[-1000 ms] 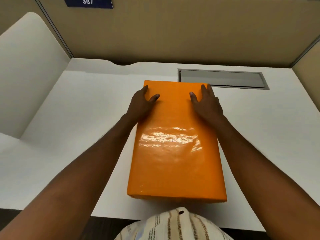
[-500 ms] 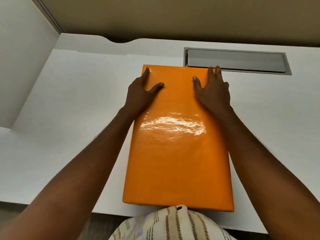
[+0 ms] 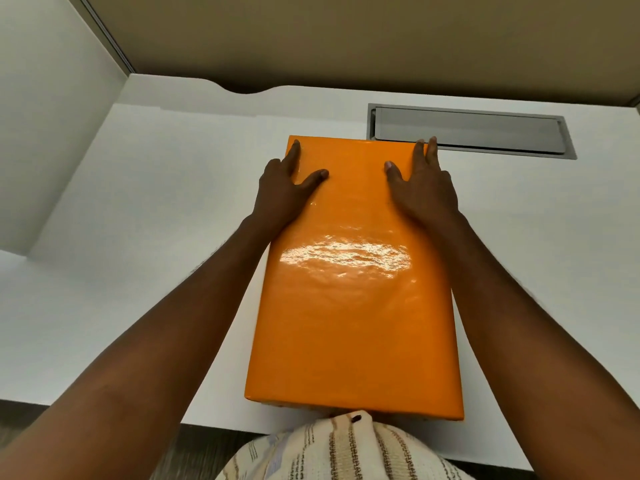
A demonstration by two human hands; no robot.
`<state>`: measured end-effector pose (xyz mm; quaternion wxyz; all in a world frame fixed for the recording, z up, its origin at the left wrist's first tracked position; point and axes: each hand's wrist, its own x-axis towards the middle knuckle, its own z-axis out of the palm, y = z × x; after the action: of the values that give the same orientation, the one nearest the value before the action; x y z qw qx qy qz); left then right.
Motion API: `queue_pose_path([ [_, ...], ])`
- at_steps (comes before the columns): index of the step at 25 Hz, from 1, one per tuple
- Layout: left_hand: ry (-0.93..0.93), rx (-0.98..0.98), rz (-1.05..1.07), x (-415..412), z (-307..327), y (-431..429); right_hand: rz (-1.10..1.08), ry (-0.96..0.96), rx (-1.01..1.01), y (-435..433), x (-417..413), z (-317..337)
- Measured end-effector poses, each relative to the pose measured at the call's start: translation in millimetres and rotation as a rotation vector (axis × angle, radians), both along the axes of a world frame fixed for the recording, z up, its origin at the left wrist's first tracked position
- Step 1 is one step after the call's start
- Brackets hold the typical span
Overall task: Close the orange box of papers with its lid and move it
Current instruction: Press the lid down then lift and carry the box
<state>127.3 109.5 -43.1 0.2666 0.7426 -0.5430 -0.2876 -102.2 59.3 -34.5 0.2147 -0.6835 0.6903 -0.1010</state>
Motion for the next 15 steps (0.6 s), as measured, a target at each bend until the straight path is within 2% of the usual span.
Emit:
queue_pose_path([
  [2, 0.006, -0.009, 0.039, 0, 5, 5, -0.015, -0.079, 0.018, 2, -5, 7],
  [6, 0.037, -0.103, 0.100, 0, 20, 27, -0.064, -0.107, -0.098, 41, -17, 21],
  [11, 0.121, 0.107, 0.172, 1, 20, 99, -0.069, -0.225, 0.061, 126, -40, 7],
  [15, 0.302, 0.061, 0.203, -9, 20, 155, -0.082, -0.370, 0.091, 162, -46, -7],
])
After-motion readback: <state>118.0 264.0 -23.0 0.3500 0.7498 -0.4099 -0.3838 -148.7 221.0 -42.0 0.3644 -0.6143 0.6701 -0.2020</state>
